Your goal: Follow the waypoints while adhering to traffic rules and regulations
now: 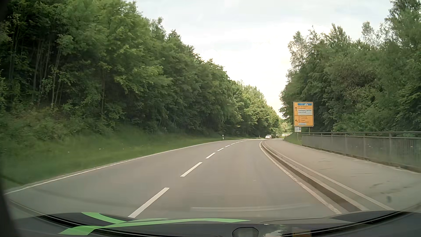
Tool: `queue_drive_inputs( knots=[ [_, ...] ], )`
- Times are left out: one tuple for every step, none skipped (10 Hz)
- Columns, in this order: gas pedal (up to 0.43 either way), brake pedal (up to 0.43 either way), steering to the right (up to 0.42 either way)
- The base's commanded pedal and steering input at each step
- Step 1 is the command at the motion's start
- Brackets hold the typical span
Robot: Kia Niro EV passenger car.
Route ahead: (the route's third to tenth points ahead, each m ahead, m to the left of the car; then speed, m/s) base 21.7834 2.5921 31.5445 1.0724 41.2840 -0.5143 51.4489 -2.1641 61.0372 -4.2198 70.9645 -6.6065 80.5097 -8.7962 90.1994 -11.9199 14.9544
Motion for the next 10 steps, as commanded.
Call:
queue_drive_inputs(
  knots=[
    [0.098,0.000,0.019],
    [0.098,0.000,0.018],
    [0.098,0.000,0.018],
    [0.098,0.000,0.018],
    [0.098,0.000,0.019],
    [0.098,0.000,0.018],
    [0.098,0.000,0.018],
    [0.098,0.000,0.018],
    [0.098,0.000,0.018],
    [0.098,0.000,0.018]
  ],
)
